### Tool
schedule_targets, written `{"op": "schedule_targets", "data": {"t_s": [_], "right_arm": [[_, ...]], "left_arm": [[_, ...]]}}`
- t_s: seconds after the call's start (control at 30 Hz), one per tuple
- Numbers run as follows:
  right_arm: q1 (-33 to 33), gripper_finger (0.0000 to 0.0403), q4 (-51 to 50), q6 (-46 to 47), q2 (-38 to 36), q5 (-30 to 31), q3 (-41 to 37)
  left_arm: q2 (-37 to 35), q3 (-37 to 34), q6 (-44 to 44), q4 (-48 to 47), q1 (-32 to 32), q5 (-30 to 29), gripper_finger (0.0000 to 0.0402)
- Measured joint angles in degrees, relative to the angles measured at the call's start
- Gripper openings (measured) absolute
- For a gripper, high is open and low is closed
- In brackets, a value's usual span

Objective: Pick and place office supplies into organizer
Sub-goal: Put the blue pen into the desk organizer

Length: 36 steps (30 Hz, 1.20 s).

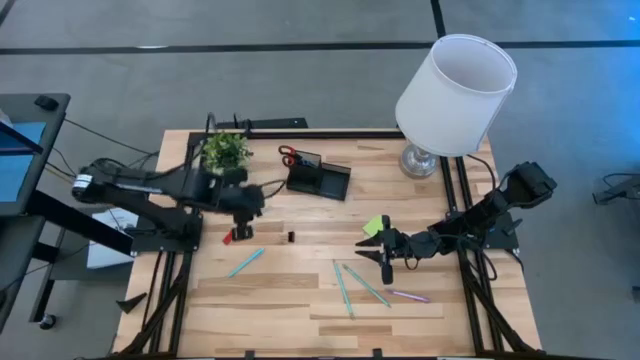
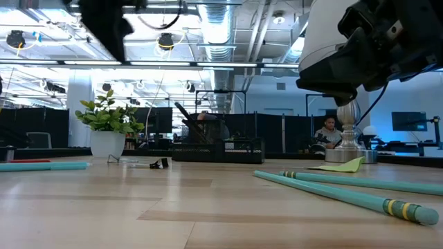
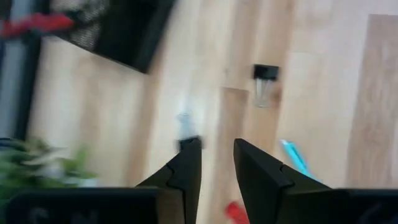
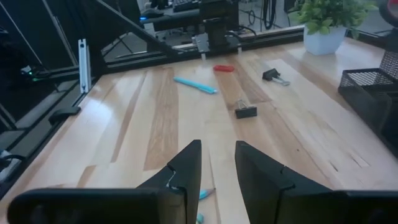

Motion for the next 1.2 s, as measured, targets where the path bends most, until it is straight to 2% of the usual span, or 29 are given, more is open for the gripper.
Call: {"op": "schedule_targets", "data": {"t_s": [0.17,0.33,0.57,0.67,0.93,1.2], "right_arm": [[-0.53,0.0093,-0.02,-0.06,0.0,-0.01,0.0],[-2.29,0.0093,-0.13,-0.09,0.0,0.0,0.0],[-4.45,0.0093,-0.37,-0.11,3.11,-0.12,0.02],[-5.25,0.0093,0.96,0.11,5.8,-0.22,0.02],[-7.28,0.0093,8.99,1.22,12.54,-0.61,0.05],[-7.49,0.0093,9.33,1.22,13.73,-0.68,0.34]], "left_arm": [[-5.95,-12.55,-7.36,9.38,-2.9,0.34,0.0091],[-6.86,-17.88,-14.72,11.98,-4.09,3.98,0.0091],[-5.13,-18.73,-21.42,12.91,-5.15,8.48,0.0091],[-3.64,-18.73,-22.48,14.08,-5.8,8.63,0.0091],[3.49,-18.73,-21.6,20.72,-7.99,6.02,0.0091],[12.21,-18.71,-21.63,22.92,-12.73,-0.65,0.0091]]}}
